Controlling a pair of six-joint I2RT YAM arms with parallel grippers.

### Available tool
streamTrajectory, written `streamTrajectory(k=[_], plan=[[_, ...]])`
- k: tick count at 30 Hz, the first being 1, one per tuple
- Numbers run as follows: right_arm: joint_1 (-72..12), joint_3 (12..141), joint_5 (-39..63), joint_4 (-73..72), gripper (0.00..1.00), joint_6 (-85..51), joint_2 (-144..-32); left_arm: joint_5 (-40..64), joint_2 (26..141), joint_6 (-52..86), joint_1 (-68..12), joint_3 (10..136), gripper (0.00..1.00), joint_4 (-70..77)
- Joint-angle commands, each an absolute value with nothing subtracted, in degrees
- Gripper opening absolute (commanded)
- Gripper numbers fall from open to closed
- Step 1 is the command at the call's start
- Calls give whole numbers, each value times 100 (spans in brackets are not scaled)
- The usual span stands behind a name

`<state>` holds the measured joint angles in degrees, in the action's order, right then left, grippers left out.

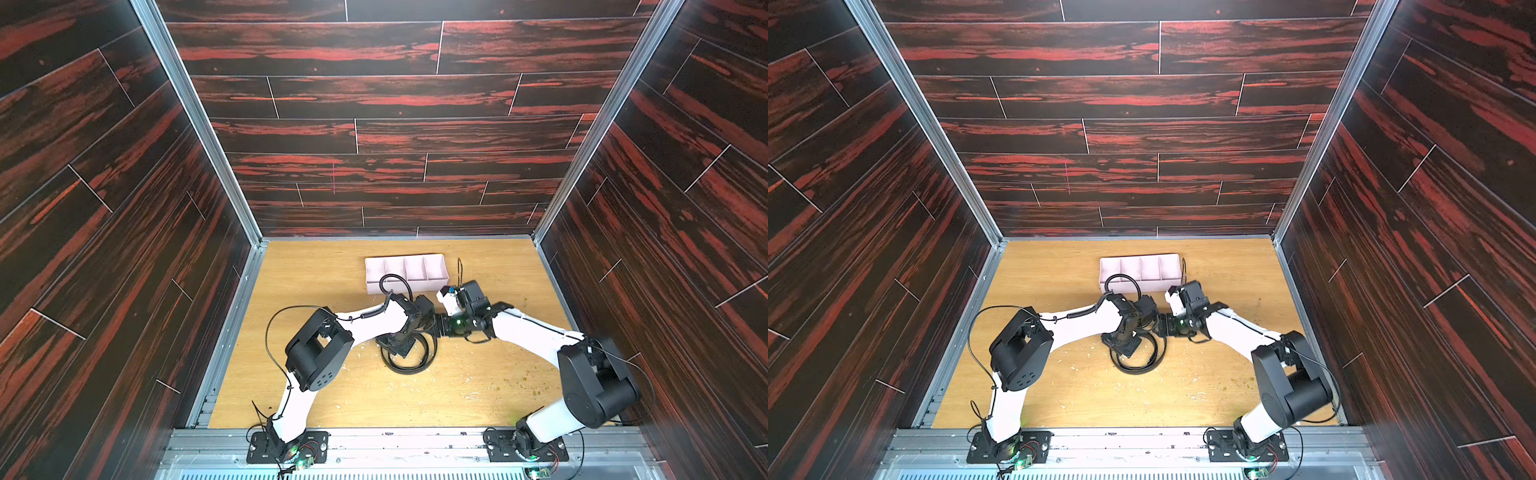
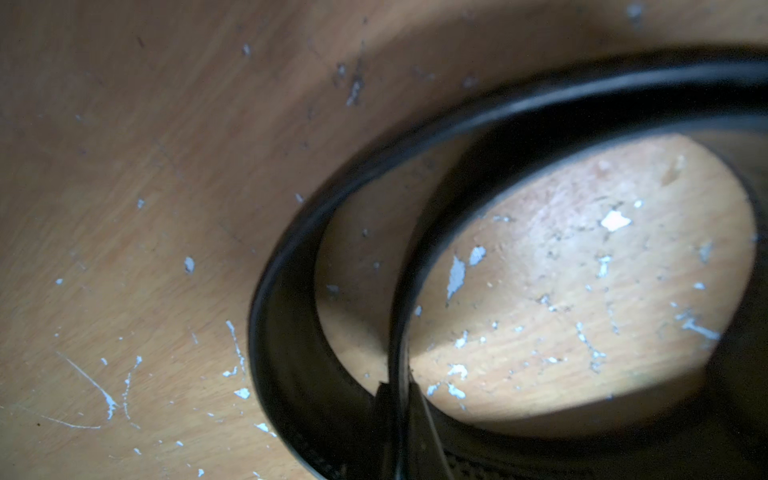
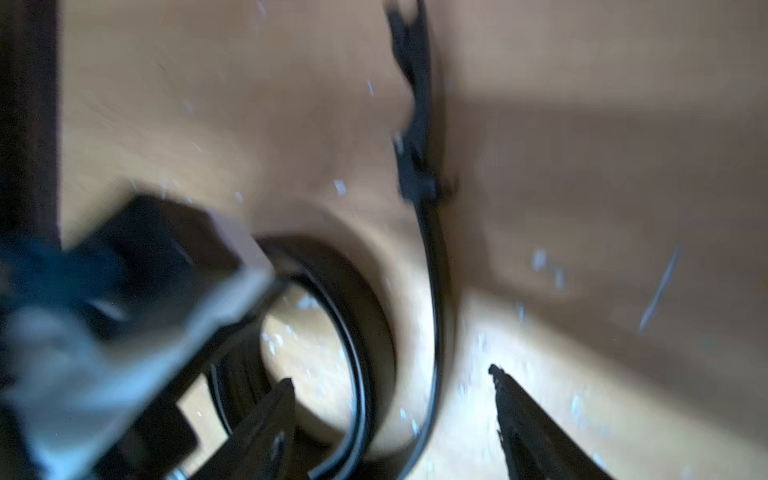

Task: Place the belts into the storage roll
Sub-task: Roll the belt at the center of the board.

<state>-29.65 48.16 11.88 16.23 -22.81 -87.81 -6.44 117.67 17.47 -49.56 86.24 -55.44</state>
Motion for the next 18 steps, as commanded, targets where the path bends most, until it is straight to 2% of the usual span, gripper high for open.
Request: streamTrajectory(k=[1, 8, 18], plan=[[-3353, 4547, 595, 1497, 77, -3061, -8519, -501, 11648, 1802, -4962, 8582, 0, -5626], [-3932, 4544, -261, 1416, 75, -3649, -8793, -433, 11606, 1846, -4964, 8581, 0, -5546], [-4308, 4769, -1022, 1445, 40, -3853, -9326, -363, 11481, 2053, -4957, 8579, 0, -5475]])
